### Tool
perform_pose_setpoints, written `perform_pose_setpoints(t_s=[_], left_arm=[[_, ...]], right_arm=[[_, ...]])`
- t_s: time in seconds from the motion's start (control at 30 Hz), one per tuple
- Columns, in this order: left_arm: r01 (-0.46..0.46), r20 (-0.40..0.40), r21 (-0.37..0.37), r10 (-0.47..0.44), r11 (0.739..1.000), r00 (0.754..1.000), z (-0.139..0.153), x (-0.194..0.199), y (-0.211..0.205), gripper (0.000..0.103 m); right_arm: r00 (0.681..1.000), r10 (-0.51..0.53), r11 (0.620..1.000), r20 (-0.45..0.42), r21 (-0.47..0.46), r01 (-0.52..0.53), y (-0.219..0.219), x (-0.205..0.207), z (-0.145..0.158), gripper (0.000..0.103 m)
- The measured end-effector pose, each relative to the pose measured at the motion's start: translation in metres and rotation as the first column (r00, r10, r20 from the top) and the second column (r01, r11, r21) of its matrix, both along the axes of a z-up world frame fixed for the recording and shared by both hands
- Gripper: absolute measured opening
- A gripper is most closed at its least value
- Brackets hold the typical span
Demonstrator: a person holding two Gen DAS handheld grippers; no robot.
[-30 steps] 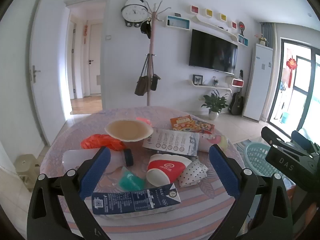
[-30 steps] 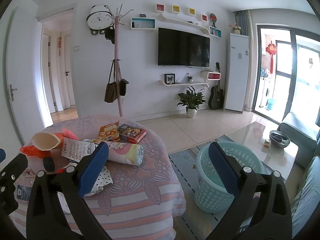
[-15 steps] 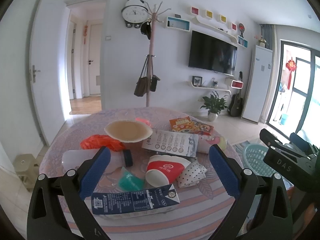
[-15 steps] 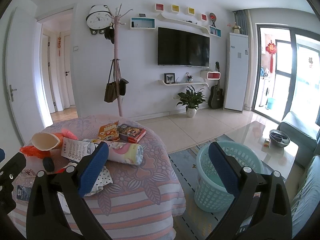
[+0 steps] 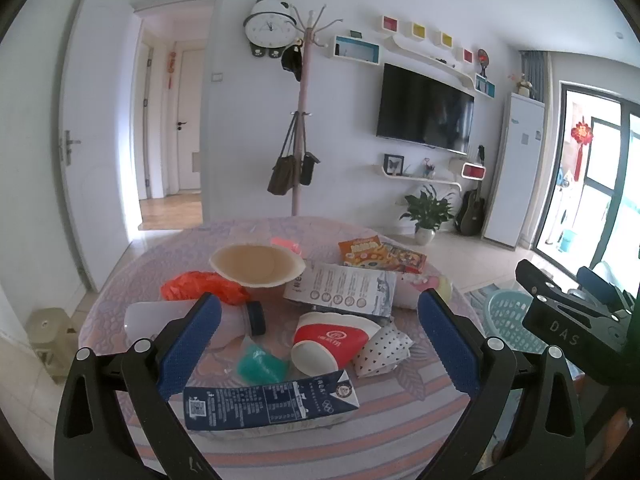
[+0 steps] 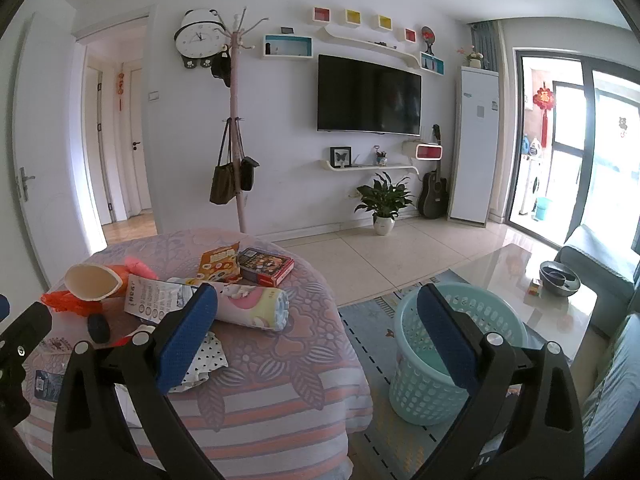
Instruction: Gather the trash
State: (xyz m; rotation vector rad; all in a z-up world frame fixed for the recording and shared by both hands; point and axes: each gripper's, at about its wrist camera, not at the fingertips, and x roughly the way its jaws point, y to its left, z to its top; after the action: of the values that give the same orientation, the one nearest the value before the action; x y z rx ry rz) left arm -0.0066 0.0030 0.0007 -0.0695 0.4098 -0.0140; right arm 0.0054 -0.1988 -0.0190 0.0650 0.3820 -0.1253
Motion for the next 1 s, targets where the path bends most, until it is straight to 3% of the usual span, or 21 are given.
perform_pose_setpoints(t_s=[1.0], left_arm=[[-0.011, 0.011, -0.020, 0.011, 1.000, 1.000, 0.0081, -0.0010, 0.0027, 0.096]], right_arm=[[1.000, 0.005, 1.000, -0.009, -0.021, -0.005, 0.0044, 0.0008, -0.0025, 0.095]])
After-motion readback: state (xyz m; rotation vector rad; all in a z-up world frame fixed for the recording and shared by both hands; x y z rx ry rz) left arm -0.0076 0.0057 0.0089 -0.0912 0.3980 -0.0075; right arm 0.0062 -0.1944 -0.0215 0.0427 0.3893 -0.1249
